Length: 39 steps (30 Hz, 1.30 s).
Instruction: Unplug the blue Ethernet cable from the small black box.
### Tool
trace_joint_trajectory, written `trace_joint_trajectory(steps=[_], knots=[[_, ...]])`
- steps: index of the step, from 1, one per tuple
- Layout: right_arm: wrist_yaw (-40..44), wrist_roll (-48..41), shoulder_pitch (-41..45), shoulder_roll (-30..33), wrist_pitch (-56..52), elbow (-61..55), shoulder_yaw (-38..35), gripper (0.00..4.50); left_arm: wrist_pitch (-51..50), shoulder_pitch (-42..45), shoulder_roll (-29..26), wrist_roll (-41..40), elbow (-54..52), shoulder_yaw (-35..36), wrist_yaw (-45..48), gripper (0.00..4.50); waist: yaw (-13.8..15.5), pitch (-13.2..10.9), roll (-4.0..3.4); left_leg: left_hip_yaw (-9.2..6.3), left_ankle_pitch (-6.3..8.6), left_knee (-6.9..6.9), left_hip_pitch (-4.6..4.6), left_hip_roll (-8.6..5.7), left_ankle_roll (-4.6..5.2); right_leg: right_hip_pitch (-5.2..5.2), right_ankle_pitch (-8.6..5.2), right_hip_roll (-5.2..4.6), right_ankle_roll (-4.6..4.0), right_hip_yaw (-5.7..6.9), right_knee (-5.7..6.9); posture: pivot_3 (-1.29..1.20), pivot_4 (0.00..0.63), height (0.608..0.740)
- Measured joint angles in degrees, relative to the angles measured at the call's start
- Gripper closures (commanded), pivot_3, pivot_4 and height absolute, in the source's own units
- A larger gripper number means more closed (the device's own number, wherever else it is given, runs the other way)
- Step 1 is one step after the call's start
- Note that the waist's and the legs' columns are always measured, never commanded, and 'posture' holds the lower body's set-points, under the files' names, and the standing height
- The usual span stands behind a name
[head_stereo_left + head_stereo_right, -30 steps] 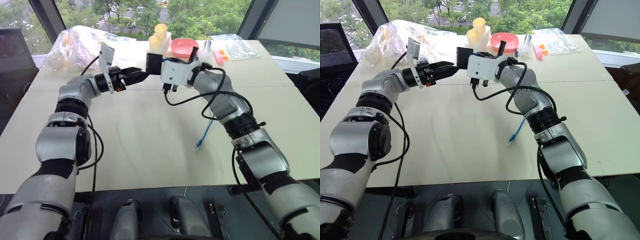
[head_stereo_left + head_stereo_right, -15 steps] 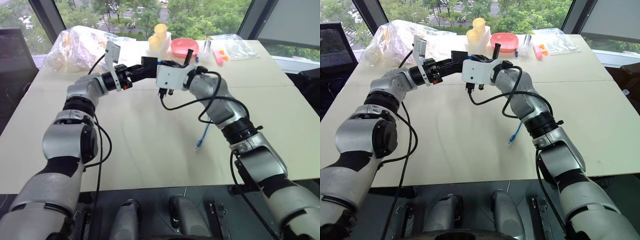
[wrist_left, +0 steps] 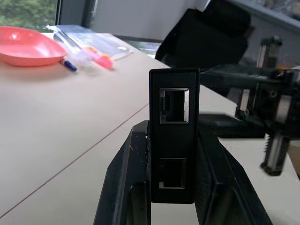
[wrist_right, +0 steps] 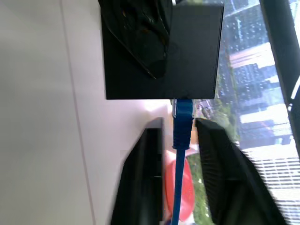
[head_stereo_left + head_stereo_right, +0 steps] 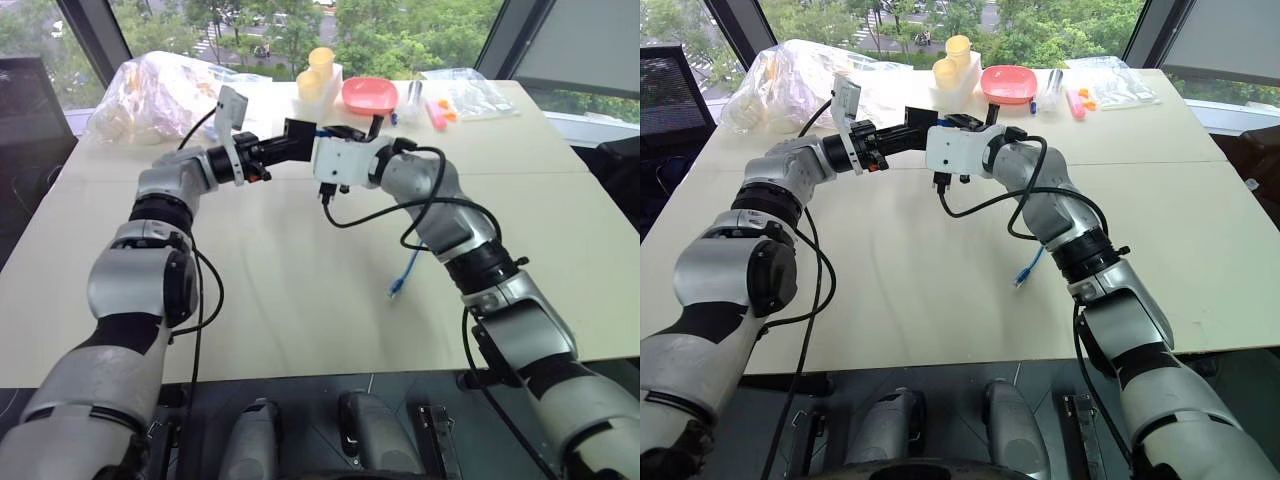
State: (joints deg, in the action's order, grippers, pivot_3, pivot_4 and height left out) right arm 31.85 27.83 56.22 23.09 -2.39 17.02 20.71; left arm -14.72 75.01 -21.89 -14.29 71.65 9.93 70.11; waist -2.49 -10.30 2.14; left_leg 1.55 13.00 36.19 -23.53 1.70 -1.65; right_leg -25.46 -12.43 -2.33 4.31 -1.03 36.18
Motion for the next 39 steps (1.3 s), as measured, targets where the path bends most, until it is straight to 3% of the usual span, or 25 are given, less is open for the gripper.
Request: trace_joint_trajectory(steps=[3, 7, 9, 11, 15, 23, 39], knots=[[7.01, -9.12, -3.64, 2.47, -8.06, -5.76, -7.21, 0.18, -2.90, -0.42, -2.39, -0.28, -0.28, 0.05, 7.10, 3.99, 0.09, 0.00, 0.00, -0.01, 0.00, 0.02, -0.02, 0.00, 0.00, 0.02, 0.00, 0.00, 0.00, 0.02, -0.01, 0.00, 0.150, 0.740], [12.84, -28.12, -2.74, 0.20, -28.84, -14.56, -21.61, 0.18, -8.54, -2.22, -4.97, -4.42, -5.04, 0.40, 16.82, 3.99, 0.00, -0.05, -0.06, -0.10, 0.00, 0.05, 0.07, 0.07, 0.00, 0.04, 0.01, 0.03, -0.02, 0.11, 0.12, 0.00, 0.150, 0.740], [20.23, -48.53, 3.41, 2.45, -52.90, -19.23, -32.29, 0.18, -15.23, -5.76, -5.59, -11.81, -16.30, -1.06, 21.13, 3.99, 0.11, -0.33, -0.25, -0.15, 0.00, 0.06, 0.02, 0.13, 0.00, 0.03, 0.01, -0.03, -0.03, 0.10, 0.21, 0.00, 0.150, 0.740], [20.87, -54.49, 8.00, 6.65, -62.14, -20.74, -37.26, 0.18, -18.75, -7.71, -6.89, -16.17, -24.01, -2.09, 21.71, 3.99, 0.29, -0.32, -0.25, -0.15, 0.00, 0.05, 0.05, 0.10, 0.00, 0.06, 0.01, -0.04, -0.03, 0.12, 0.15, 0.00, 0.150, 0.740], [20.74, -64.62, 10.47, 7.15, -77.03, -20.84, -40.14, 0.18, -22.25, -9.02, -6.43, -21.13, -31.93, -2.56, 22.15, 3.99, 0.30, -0.32, -0.26, -0.12, 0.00, 0.11, 0.07, 0.08, 0.01, 0.08, 0.01, -0.04, -0.04, 0.09, 0.15, 0.00, 0.150, 0.740], [16.11, -71.20, 11.29, 4.79, -80.98, -21.53, -38.70, 0.18, -21.96, -7.53, -4.37, -21.46, -32.52, -4.11, 22.15, 3.99, 0.08, -0.32, -0.26, -0.11, 0.00, 0.14, 0.05, 0.07, 0.01, 0.06, 0.01, 0.02, -0.03, 0.05, 0.15, 0.00, 0.150, 0.740], [7.32, -74.38, 9.44, 2.93, -81.09, -22.24, -36.08, 0.18, -19.27, -7.23, -4.50, -21.25, -32.31, -6.99, 22.15, 3.99, 0.11, -0.32, -0.26, -0.12, 0.00, 0.13, 0.03, 0.07, 0.02, 0.05, 0.01, 0.02, -0.02, 0.05, 0.14, 0.00, 0.150, 0.740]])
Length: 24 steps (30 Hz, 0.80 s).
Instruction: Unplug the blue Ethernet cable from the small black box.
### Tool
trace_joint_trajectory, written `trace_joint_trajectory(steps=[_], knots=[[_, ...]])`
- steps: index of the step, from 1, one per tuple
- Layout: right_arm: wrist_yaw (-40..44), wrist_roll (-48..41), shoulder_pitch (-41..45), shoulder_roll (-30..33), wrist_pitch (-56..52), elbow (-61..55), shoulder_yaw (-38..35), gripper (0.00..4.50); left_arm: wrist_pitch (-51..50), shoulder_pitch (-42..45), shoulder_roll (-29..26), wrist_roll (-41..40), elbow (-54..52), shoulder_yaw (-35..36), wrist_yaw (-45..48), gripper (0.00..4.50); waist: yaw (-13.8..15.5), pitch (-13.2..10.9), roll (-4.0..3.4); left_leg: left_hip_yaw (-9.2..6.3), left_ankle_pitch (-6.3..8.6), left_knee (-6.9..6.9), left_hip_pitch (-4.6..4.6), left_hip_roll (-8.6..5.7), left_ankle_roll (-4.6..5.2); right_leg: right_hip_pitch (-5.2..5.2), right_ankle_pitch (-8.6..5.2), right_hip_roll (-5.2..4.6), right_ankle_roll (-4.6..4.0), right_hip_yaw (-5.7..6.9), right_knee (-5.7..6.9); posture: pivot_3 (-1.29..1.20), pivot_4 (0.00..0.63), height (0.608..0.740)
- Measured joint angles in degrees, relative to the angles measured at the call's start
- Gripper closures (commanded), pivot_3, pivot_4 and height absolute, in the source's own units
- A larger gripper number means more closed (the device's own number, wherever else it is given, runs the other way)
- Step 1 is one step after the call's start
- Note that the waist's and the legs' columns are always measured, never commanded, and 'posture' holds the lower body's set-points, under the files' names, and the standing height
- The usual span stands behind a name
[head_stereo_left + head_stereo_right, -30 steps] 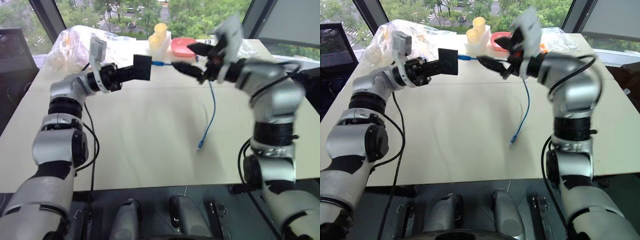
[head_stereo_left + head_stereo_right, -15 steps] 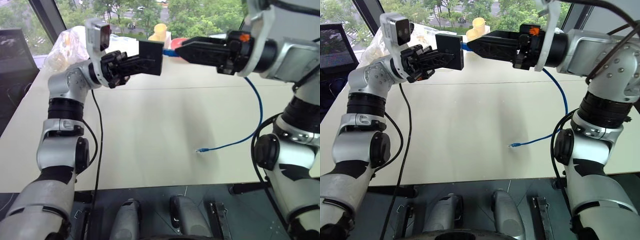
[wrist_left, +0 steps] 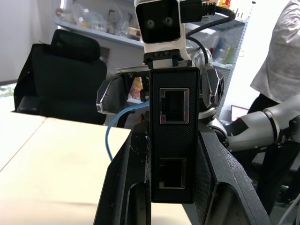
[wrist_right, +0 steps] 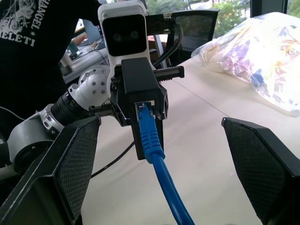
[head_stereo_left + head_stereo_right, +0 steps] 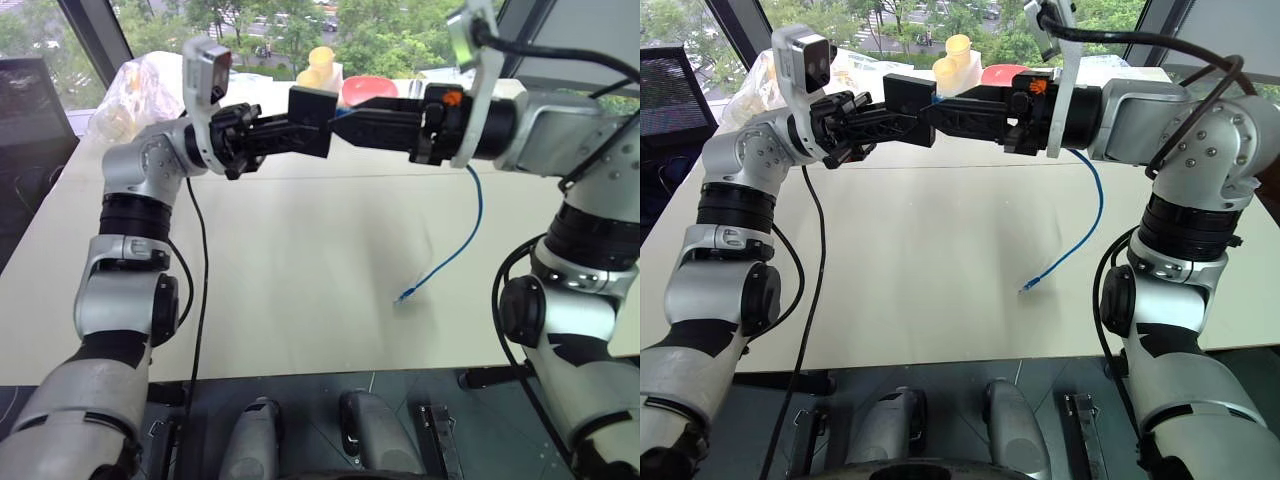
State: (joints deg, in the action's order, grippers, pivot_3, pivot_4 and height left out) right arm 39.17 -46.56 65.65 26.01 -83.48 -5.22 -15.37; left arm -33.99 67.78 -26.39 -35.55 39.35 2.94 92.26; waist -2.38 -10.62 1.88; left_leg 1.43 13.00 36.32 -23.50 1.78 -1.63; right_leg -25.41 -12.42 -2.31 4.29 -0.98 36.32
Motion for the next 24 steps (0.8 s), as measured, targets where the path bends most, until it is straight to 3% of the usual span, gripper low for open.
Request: trace_joint_trajectory(steps=[11, 15, 21, 24], knots=[[-1.68, -4.36, -2.10, -0.06, 0.21, 0.00, -1.10, 0.18, 0.00, -0.02, -0.26, -0.03, 0.01, 0.06, 0.00, 3.99, 0.01, 0.00, 0.00, 0.00, 0.00, 0.00, -0.01, 0.00, 0.00, 0.00, 0.00, 0.00, 0.00, 0.00, 0.00, 0.00, 0.150, 0.740], [-2.30, -4.65, -3.12, -0.06, 1.18, 0.00, -1.11, 1.46, 0.00, -0.02, -0.44, -0.03, 0.02, 0.12, 0.00, 3.99, 0.02, 0.00, 0.00, 0.00, 0.00, 0.00, -0.01, 0.00, 0.00, 0.00, 0.00, 0.00, 0.00, 0.00, -0.01, 0.00, 0.150, 0.740], [-3.12, -6.73, -3.30, -0.22, 2.09, 0.00, -1.24, 4.47, 0.00, -0.02, -0.50, 0.00, 0.34, 0.16, -0.18, 3.99, -0.01, 0.00, 0.00, 0.00, 0.00, 0.00, -0.01, 0.00, 0.00, 0.00, 0.00, 0.00, 0.00, 0.00, -0.01, 0.00, 0.150, 0.740], [-3.77, -7.77, -3.43, -0.23, 2.11, 0.04, -1.24, 4.47, 0.00, -0.02, -0.52, -0.01, 0.39, 0.19, -0.15, 3.99, 0.03, 0.00, 0.00, 0.00, 0.00, 0.00, -0.01, 0.00, 0.00, 0.00, 0.00, 0.00, 0.00, 0.00, -0.01, 0.00, 0.150, 0.740]])
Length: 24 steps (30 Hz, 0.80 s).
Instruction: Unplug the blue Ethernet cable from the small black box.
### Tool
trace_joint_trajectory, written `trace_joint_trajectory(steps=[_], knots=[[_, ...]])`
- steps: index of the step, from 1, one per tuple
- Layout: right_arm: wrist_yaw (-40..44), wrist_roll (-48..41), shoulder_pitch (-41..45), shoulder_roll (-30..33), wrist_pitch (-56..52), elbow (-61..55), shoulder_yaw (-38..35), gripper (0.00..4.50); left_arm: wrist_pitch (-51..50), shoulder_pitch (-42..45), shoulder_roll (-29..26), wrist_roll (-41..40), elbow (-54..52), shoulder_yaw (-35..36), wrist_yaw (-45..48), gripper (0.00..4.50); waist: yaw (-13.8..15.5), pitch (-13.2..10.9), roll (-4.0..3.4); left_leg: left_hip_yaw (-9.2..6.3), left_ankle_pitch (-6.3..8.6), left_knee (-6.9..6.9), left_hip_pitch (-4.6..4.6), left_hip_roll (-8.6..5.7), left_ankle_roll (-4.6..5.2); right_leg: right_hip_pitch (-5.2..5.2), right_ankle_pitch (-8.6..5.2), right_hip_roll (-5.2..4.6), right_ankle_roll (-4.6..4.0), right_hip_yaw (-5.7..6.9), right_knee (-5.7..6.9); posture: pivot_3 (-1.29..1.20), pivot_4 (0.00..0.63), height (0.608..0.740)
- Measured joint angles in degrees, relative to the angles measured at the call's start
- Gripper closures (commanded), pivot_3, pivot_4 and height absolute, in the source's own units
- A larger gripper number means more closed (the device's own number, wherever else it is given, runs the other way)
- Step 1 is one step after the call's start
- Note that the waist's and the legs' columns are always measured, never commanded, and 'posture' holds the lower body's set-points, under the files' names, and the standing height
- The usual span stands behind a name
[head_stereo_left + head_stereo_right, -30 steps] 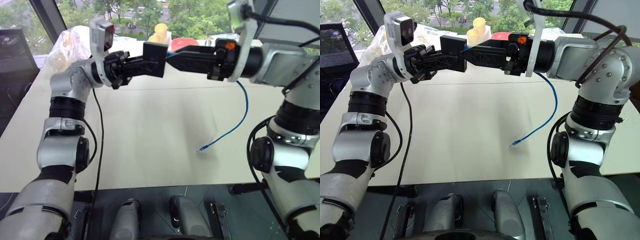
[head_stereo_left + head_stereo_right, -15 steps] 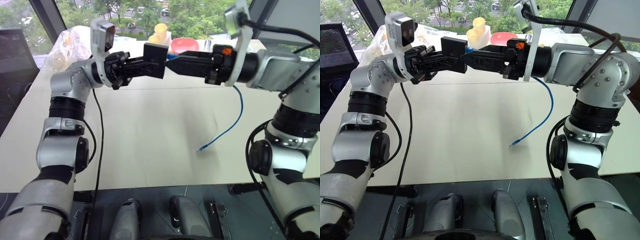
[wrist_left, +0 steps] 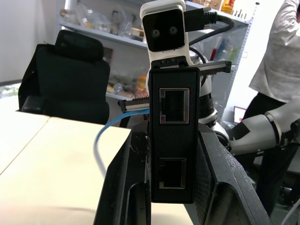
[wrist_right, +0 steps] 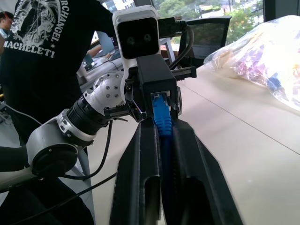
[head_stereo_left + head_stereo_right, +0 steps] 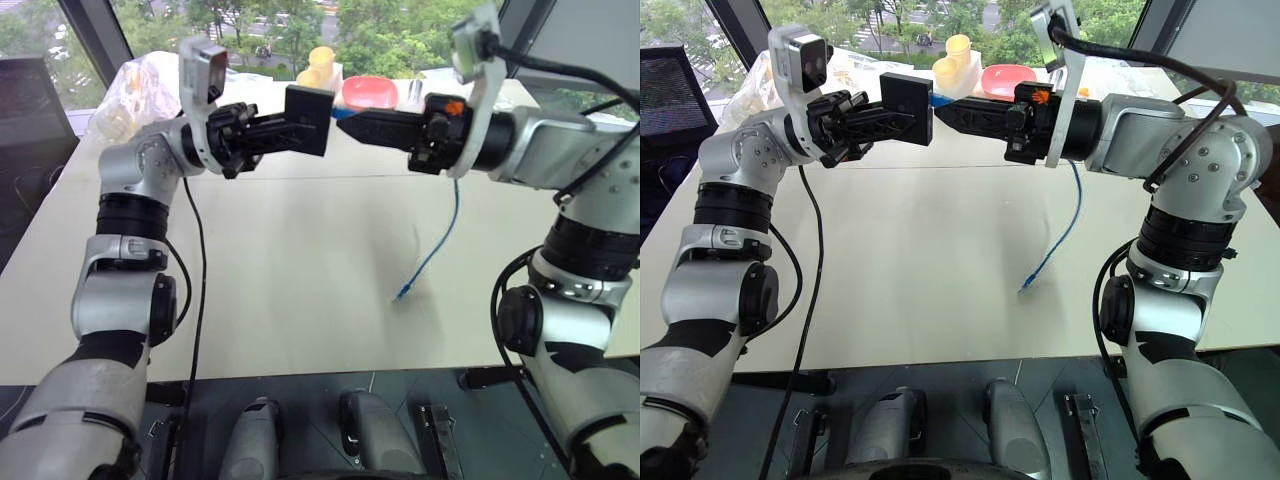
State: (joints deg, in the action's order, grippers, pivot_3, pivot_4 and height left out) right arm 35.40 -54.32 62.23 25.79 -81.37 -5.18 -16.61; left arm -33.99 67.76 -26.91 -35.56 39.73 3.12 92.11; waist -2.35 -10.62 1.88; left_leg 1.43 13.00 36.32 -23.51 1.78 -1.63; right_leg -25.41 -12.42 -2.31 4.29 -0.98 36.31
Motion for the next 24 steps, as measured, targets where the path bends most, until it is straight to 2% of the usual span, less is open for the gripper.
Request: trace_joint_trajectory(steps=[5, 9, 12, 13, 24], knots=[[-1.13, -1.34, -0.17, -0.20, 0.11, 0.00, -0.10, 4.47, 0.00, 0.00, -0.08, 0.01, 0.01, 0.12, 0.03, 3.99, -0.02, 0.00, 0.00, 0.00, 0.00, -0.01, 0.00, 0.00, 0.00, 0.00, 0.00, 0.01, 0.00, 0.00, 0.00, 0.00, 0.150, 0.740], [-1.95, -2.32, -0.52, -0.58, 0.42, 0.00, -0.20, 2.85, 0.00, 0.00, -0.01, 0.04, 0.01, 0.12, 0.15, 3.99, -0.02, 0.00, 0.00, 0.00, 0.00, -0.01, 0.00, 0.00, 0.00, 0.00, 0.00, 0.00, 0.00, 0.00, -0.01, 0.00, 0.150, 0.740], [-2.92, -2.83, -0.57, -0.83, 0.46, 0.40, -0.22, 1.24, 0.00, 0.00, 0.03, 0.04, 0.01, 0.13, 0.15, 3.99, -0.02, 0.00, 0.00, 0.00, 0.00, 0.00, 0.00, 0.00, 0.00, 0.00, 0.00, 0.01, 0.00, 0.00, -0.01, 0.00, 0.150, 0.740], [-3.52, -2.94, -0.56, -1.10, 0.57, 0.90, -0.40, 0.85, 0.00, 0.00, 0.04, 0.06, 0.01, 0.13, 0.14, 3.99, -0.02, 0.00, 0.00, 0.00, 0.00, 0.00, 0.00, 0.00, 0.00, 0.00, 0.00, 0.00, 0.00, 0.00, -0.01, 0.00, 0.150, 0.740], [-7.69, -4.87, -0.56, -2.26, 1.51, 3.16, -2.27, 0.85, 0.01, 0.00, 0.07, 0.44, 0.26, 0.65, 0.12, 3.99, -0.02, 0.00, 0.00, 0.00, 0.00, -0.02, -0.01, 0.01, 0.00, 0.00, 0.00, 0.00, 0.00, 0.00, -0.04, 0.00, 0.150, 0.740]])
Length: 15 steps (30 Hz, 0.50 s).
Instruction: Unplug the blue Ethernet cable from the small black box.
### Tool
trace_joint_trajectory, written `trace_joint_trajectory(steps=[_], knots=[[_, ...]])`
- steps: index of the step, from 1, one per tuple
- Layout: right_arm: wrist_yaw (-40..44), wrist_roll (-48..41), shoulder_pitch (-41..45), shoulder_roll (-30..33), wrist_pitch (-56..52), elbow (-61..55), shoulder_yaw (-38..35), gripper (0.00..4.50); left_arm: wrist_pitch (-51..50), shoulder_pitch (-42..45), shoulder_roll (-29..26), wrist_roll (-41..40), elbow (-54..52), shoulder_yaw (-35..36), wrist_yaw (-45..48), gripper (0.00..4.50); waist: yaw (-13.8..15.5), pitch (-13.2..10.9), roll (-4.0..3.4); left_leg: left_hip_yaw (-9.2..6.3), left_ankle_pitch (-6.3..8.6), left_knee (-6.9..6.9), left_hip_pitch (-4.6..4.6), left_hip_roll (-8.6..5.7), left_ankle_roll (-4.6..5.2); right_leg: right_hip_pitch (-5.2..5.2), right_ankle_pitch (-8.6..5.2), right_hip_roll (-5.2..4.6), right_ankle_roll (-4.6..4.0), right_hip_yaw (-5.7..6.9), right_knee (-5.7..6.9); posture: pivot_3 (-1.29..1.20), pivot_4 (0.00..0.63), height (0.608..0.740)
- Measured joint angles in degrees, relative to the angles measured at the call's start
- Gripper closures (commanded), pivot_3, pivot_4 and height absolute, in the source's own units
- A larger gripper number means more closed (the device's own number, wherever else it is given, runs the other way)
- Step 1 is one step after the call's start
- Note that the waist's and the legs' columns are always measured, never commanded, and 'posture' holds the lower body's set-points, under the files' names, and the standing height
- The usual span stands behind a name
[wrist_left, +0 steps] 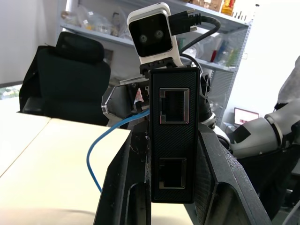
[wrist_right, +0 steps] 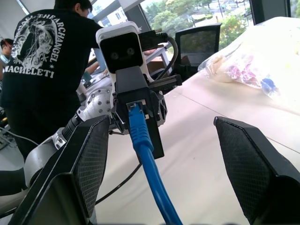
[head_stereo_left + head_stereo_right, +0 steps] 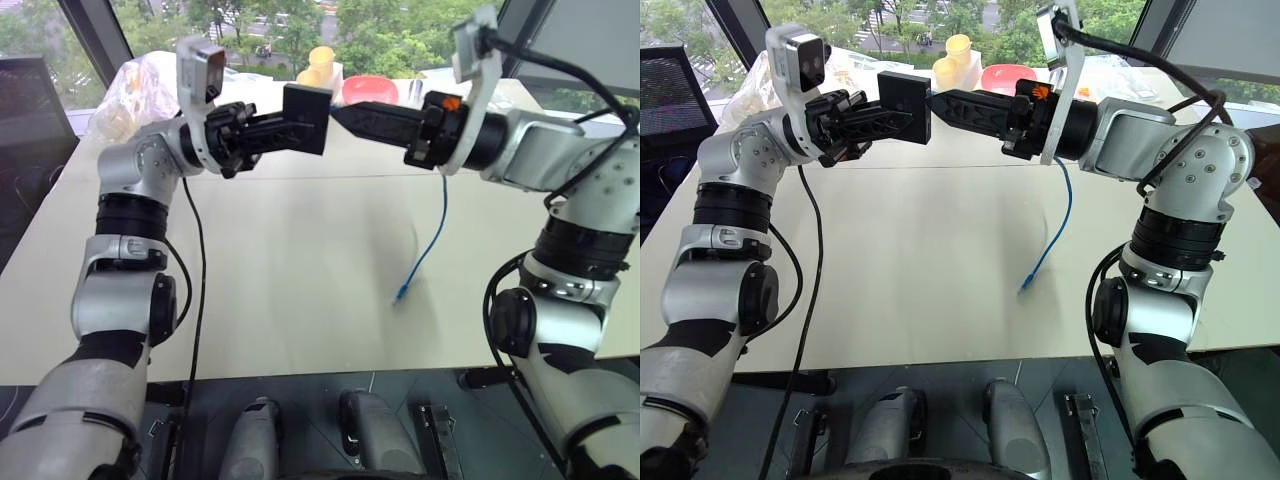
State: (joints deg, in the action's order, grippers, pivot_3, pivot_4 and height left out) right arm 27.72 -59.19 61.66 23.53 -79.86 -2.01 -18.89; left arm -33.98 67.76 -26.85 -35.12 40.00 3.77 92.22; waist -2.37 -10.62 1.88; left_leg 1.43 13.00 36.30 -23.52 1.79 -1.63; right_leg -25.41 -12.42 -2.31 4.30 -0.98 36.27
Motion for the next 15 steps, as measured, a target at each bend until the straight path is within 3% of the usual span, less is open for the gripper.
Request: trace_joint_trajectory(steps=[5, 7, 12, 15], knots=[[-0.57, -0.65, -0.38, -0.04, 0.36, -0.19, 0.39, 0.85, 0.00, 0.00, 0.05, 0.11, 0.02, 0.08, -0.06, 3.99, 0.00, 0.00, 0.00, 0.00, 0.00, 0.00, 0.00, 0.00, 0.00, 0.00, 0.00, 0.00, 0.00, 0.00, 0.00, 0.00, 0.150, 0.740], [-0.85, -0.70, -0.45, -0.16, 0.46, -0.18, 0.46, 1.62, 0.00, 0.00, 0.07, 0.14, 0.02, 0.08, -0.13, 3.99, 0.00, 0.00, 0.00, 0.00, 0.00, 0.00, 0.00, 0.00, 0.00, 0.00, 0.00, 0.00, 0.00, 0.00, -0.01, 0.00, 0.150, 0.740], [-0.70, -1.46, -0.45, -0.40, 0.89, -0.24, 0.98, 4.25, 0.00, 0.00, 0.10, 0.72, 0.22, 0.09, -0.84, 3.99, -0.02, 0.00, 0.00, 0.00, 0.00, -0.01, -0.01, 0.00, 0.00, 0.00, 0.00, 0.00, 0.00, 0.00, -0.01, 0.00, 0.150, 0.740], [-0.76, -1.82, -0.45, -0.41, 1.16, -0.38, 1.19, 4.41, -0.07, 0.00, 0.13, 0.75, 0.34, 0.27, -1.06, 3.99, 0.01, 0.00, 0.00, 0.00, 0.00, 0.00, -0.01, 0.00, 0.00, 0.00, 0.00, 0.00, 0.00, 0.00, -0.02, 0.00, 0.150, 0.740]])
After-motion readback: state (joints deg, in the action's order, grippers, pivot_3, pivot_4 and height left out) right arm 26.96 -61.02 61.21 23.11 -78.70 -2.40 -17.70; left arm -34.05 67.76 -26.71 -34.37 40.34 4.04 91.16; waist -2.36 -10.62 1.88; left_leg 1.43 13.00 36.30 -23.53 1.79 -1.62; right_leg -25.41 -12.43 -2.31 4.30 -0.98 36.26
